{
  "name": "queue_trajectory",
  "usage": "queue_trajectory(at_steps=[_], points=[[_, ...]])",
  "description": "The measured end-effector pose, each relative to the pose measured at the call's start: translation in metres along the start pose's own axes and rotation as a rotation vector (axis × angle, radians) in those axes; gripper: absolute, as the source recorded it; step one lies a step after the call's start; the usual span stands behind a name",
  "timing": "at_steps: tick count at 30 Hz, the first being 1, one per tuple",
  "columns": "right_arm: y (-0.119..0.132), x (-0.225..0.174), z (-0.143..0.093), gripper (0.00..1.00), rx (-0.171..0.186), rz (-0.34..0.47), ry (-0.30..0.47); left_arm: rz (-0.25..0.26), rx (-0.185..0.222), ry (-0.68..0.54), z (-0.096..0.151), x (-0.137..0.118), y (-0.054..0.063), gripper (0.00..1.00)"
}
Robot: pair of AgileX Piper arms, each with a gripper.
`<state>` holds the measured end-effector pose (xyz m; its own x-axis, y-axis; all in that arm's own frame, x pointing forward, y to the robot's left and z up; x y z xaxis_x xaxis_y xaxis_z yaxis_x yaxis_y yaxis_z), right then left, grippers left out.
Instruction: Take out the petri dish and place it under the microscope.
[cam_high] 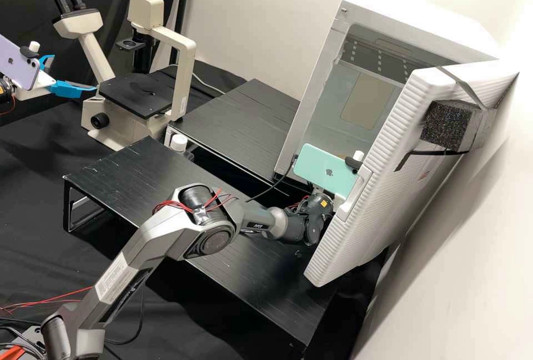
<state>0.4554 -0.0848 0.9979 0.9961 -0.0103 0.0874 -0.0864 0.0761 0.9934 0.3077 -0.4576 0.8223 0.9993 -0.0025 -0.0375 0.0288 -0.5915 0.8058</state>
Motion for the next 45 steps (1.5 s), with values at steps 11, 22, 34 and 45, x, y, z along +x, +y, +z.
queue_trajectory(at_steps=[11, 22, 34, 45], points=[[-0.0006, 0.0028, -0.0022, 0.0, -0.004, -0.004, -0.01, 0.0, 0.0, 0.0, 0.0, 0.0, 0.0, 1.0], [-0.0019, 0.0035, -0.0036, 0.0, -0.004, -0.006, -0.007, 0.0, 0.0, 0.0, 0.0, 0.0, 0.0, 1.0], [-0.0016, 0.0035, -0.0035, 0.0, 0.001, -0.003, -0.008, 0.0, 0.0, 0.0, 0.0, 0.0, 0.0, 1.0], [-0.0017, 0.0037, -0.0039, 0.0, 0.005, -0.001, -0.008, 0.0, 0.0, 0.0, 0.0, 0.0, 0.0, 1.0]])
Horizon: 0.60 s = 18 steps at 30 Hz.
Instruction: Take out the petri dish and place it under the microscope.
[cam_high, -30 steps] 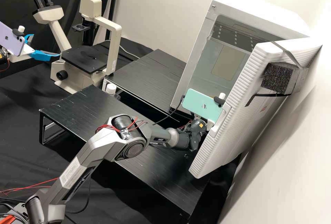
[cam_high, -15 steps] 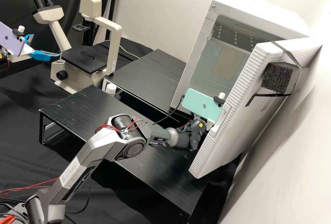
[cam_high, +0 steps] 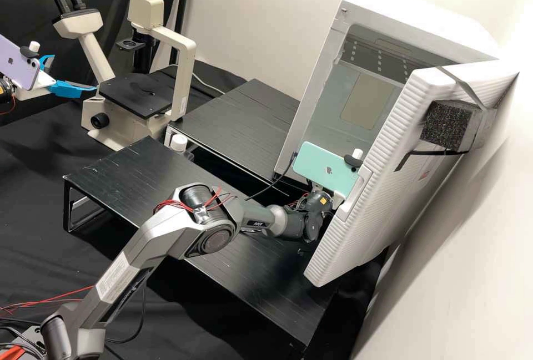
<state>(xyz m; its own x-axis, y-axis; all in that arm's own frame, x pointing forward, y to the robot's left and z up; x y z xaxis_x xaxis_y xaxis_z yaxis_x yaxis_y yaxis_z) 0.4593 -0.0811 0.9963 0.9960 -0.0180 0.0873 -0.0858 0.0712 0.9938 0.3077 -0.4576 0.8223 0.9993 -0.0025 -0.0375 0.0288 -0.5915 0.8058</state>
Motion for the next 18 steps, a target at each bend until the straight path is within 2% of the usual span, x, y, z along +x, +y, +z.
queue_trajectory(at_steps=[9, 18], points=[[-0.006, -0.006, 0.002, 0.0, 0.024, -0.017, -0.019, 0.0, 0.0, 0.0, 0.0, 0.0, 0.0, 1.0], [0.008, -0.045, -0.003, 0.0, 0.045, 0.01, -0.014, 0.0, 0.0, 0.0, 0.0, 0.0, 0.0, 1.0]])
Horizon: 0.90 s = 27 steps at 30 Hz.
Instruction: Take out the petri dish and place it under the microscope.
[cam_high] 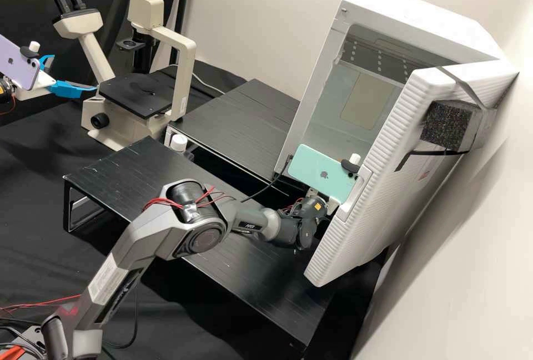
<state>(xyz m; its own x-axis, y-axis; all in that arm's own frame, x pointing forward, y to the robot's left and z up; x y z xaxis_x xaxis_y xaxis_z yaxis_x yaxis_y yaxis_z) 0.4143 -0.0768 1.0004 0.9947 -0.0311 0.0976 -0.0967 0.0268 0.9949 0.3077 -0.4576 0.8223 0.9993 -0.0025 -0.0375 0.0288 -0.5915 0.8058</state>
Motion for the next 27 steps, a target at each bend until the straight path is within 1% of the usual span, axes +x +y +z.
queue_trajectory(at_steps=[4, 10, 12, 14, 15, 17, 19, 20, 22, 26, 27], points=[[0.006, -0.025, 0.002, 0.0, 0.015, 0.02, 0.001, 0.0, 0.0, 0.0, 0.0, 0.0, 0.0, 1.0], [0.013, -0.055, -0.003, 0.0, 0.034, 0.061, 0.054, 0.0, 0.0, 0.0, 0.0, 0.0, 0.0, 1.0], [0.012, -0.066, -0.005, 0.0, 0.048, 0.067, 0.073, 0.0, 0.0, 0.0, 0.0, 0.0, 0.0, 1.0], [0.002, -0.078, -0.008, 0.0, 0.071, 0.054, 0.094, 0.0, 0.0, 0.0, 0.0, 0.0, 0.0, 1.0], [-0.002, -0.087, -0.012, 0.0, 0.083, 0.055, 0.121, 0.0, 0.0, 0.0, 0.0, 0.0, 0.0, 1.0], [-0.012, -0.101, -0.017, 0.0, 0.106, 0.05, 0.151, 0.0, 0.0, 0.0, 0.0, 0.0, 0.0, 1.0], [-0.023, -0.117, -0.022, 0.0, 0.126, 0.039, 0.165, 0.0, 0.0, 0.0, 0.0, 0.0, 0.0, 1.0], [-0.027, -0.124, -0.027, 0.0, 0.129, 0.035, 0.175, 0.0, 0.0, 0.0, 0.0, 0.0, 0.0, 1.0], [-0.033, -0.135, -0.036, 0.0, 0.124, 0.027, 0.182, 0.0, 0.0, 0.0, 0.0, 0.0, 0.0, 1.0], [-0.053, -0.162, -0.057, 0.0, 0.129, -0.008, 0.2, 0.0, 0.0, 0.0, 0.0, 0.0, 0.0, 1.0], [-0.058, -0.17, -0.068, 0.0, 0.12, -0.016, 0.222, 0.0, 0.0, 0.0, 0.0, 0.0, 0.0, 1.0]])
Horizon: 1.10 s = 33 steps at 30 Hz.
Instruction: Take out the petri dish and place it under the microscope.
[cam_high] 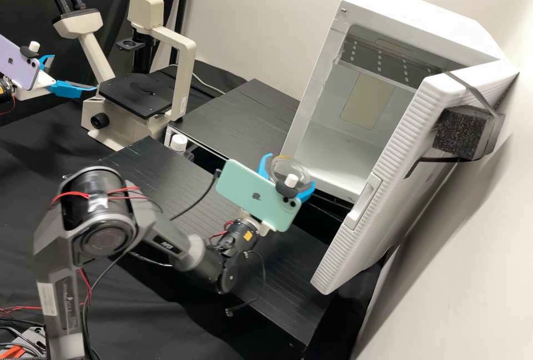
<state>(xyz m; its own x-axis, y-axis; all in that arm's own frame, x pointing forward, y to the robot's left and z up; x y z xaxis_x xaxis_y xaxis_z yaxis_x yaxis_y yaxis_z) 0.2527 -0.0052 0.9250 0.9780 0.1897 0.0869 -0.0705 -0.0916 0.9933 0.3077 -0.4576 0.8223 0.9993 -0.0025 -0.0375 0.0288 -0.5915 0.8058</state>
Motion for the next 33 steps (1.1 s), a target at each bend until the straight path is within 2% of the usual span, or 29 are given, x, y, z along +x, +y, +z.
queue_trajectory(at_steps=[3, 6, 11, 18, 21, 23, 28, 33], points=[[-0.017, -0.014, -0.022, 0.0, -0.017, -0.031, 0.041, 0.0, 0.0, 0.0, 0.0, 0.0, 0.0, 1.0], [-0.034, -0.028, -0.047, 0.0, -0.042, -0.068, 0.121, 0.0, 0.0, 0.0, 0.0, 0.0, 0.0, 1.0], [-0.069, -0.043, -0.078, 0.0, -0.056, -0.174, 0.261, 0.0, 0.0, 0.0, 0.0, 0.0, 0.0, 1.0], [-0.12, -0.046, -0.111, 0.0, -0.041, -0.298, 0.421, 0.0, 0.0, 0.0, 0.0, 0.0, 0.0, 1.0], [-0.142, -0.039, -0.121, 0.0, -0.024, -0.333, 0.44, 0.0, 0.0, 0.0, 0.0, 0.0, 0.0, 1.0], [-0.15, -0.03, -0.127, 0.0, -0.02, -0.325, 0.441, 0.0, 0.0, 0.0, 0.0, 0.0, 0.0, 1.0], [-0.174, 0.0, -0.142, 0.0, -0.012, -0.313, 0.403, 0.0, 0.0, 0.0, 0.0, 0.0, 0.0, 1.0], [-0.194, 0.039, -0.154, 0.0, -0.037, -0.295, 0.332, 0.0, 0.0, 0.0, 0.0, 0.0, 0.0, 1.0]])
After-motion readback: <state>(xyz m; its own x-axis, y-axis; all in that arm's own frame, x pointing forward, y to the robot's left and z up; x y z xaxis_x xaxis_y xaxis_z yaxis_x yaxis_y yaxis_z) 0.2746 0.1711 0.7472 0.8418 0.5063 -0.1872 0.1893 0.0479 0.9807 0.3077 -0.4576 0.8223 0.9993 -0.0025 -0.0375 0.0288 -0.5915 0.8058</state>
